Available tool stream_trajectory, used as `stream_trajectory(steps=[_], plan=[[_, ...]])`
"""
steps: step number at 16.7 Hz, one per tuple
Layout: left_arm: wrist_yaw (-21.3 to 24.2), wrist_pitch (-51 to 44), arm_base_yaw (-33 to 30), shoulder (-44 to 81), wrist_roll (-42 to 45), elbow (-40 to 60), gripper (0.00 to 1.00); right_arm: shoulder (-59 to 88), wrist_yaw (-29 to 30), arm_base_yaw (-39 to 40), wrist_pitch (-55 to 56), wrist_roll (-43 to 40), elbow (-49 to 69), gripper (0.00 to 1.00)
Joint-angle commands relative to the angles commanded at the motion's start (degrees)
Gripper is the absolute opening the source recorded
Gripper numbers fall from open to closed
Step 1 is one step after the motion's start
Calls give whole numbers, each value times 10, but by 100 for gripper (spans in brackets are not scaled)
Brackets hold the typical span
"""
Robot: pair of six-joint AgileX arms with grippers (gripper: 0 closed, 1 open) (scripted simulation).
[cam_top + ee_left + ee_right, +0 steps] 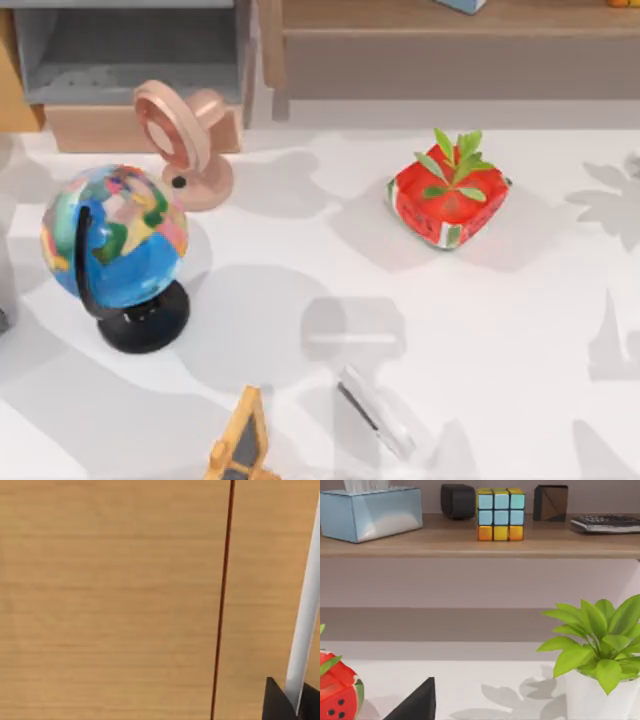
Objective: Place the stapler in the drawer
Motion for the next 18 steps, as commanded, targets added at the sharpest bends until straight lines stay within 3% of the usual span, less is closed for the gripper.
stream_trajectory(steps=[4,12,18], plan=[[2,0,5,0,-3,-10,0,0,0,0,0,0,0,100],[39,77,41,-66,-1,-156,0,0,0,0,0,0,0,100],[45,85,48,-71,-1,-167,0,0,0,0,0,0,0,100]])
